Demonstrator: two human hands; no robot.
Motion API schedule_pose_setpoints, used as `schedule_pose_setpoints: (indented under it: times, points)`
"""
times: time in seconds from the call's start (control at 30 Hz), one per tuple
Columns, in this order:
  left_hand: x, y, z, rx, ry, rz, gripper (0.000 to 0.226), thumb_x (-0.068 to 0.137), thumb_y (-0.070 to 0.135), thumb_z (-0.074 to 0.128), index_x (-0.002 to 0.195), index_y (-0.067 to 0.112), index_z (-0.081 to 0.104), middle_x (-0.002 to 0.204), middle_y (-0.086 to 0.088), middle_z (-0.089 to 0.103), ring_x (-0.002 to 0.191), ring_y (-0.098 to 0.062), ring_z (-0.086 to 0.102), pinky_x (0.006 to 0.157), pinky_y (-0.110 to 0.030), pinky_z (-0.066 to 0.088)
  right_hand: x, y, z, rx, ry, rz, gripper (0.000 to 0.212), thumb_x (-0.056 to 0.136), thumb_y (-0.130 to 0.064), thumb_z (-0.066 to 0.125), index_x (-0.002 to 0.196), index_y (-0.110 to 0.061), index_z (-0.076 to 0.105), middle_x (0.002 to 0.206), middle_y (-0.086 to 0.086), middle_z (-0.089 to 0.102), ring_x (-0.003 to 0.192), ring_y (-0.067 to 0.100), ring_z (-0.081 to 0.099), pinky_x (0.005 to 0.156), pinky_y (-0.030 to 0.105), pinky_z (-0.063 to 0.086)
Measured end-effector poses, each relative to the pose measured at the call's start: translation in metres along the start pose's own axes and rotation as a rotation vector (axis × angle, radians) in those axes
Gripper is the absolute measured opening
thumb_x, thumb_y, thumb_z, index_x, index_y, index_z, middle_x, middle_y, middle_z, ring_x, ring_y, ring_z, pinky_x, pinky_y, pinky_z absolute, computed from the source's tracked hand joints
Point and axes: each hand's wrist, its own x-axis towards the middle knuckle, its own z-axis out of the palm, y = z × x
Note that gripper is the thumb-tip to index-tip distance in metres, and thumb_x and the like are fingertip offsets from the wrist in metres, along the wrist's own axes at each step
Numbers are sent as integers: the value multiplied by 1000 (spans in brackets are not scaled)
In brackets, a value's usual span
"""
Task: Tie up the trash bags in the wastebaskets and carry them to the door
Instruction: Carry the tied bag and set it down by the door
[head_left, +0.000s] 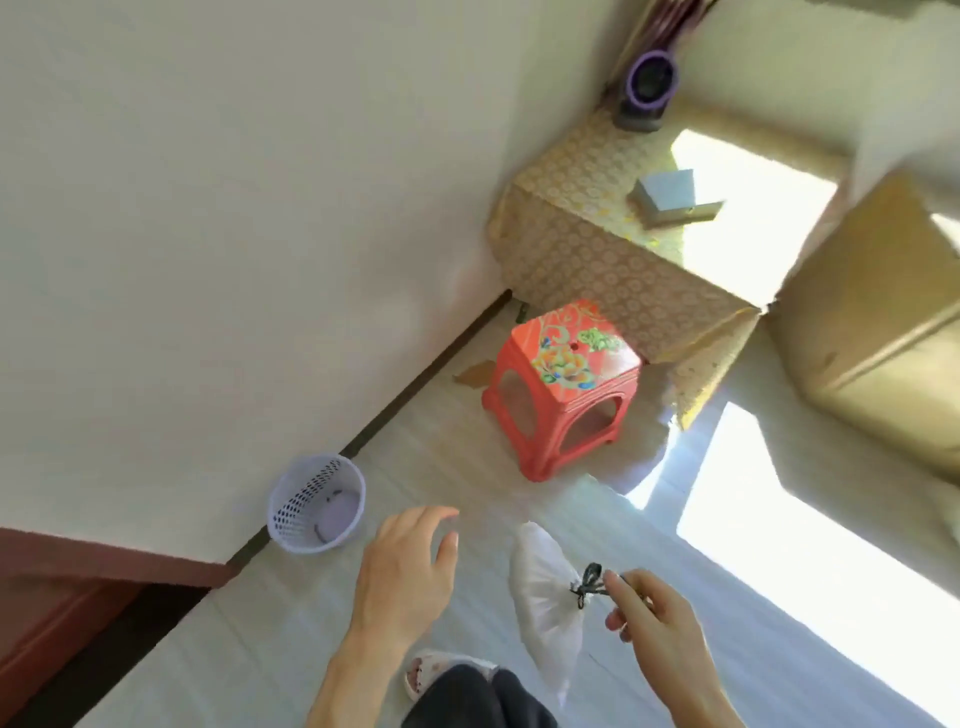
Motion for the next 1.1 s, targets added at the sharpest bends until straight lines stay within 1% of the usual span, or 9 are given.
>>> schedule_pose_setpoints:
  times: [0.13,0.27,0.37,0.5,0.6,0.67,0.77,0.97,1.1]
  points:
    - [-8,95,66,94,-167,249,36,87,48,37,110,36,63,112,20,61,111,-9,53,93,-34,46,-33,84,-86,157,243,160,28,86,-31,71,63,-15,67,61,3,66,56,10,61,72,39,51]
    - [-36,199,143,108,-318,436,53,79,56,28,111,36,64,113,20,63,114,-10,53,99,-34,42,-69,159,-160,323,457,261,29,84,-30,74,68,-7,65,64,9,63,57,11,63,76,46,54]
    - [-57,271,201,105,-472,546,39,83,49,42,111,36,65,114,17,64,115,-12,55,102,-32,41,-96,201,-213,456,624,328,28,84,-31,74,66,-12,65,54,1,62,58,15,60,74,43,53]
    - [-87,363,260,159,-606,759,22,93,38,55,114,40,63,117,19,62,114,-9,56,99,-33,43,-139,240,-280,613,846,369,33,88,-35,70,68,-10,63,52,-5,58,51,6,56,70,37,49]
    - [-104,424,291,175,-660,878,24,96,37,53,118,39,61,120,16,61,116,-9,54,99,-32,44,-162,260,-325,760,1025,374,33,90,-30,67,61,-15,61,52,-8,56,50,9,53,64,32,44]
    - [-110,461,312,194,-710,955,25,96,35,52,120,37,61,122,15,62,117,-10,54,98,-32,44,-172,273,-354,867,1149,363,36,90,-29,66,57,-19,59,52,-3,52,54,15,49,63,32,41]
    - [-119,521,356,257,-781,1078,25,97,35,51,121,37,59,124,16,60,118,-12,53,97,-31,43,-182,305,-399,993,1344,366,38,92,-27,64,65,-4,52,52,0,44,55,17,41,64,34,37]
    - [-154,656,462,271,-895,1267,23,95,35,55,116,38,61,120,13,63,107,-14,59,90,-33,45,-205,382,-496,1105,1708,520,41,95,-19,60,60,-9,42,44,-6,37,55,20,33,61,35,29]
    - [-215,754,539,336,-1000,1491,23,95,34,55,116,38,62,121,13,63,108,-16,60,91,-33,47,-232,433,-550,1217,1938,597,30,95,-15,60,68,-8,48,45,-7,35,55,21,29,58,35,25]
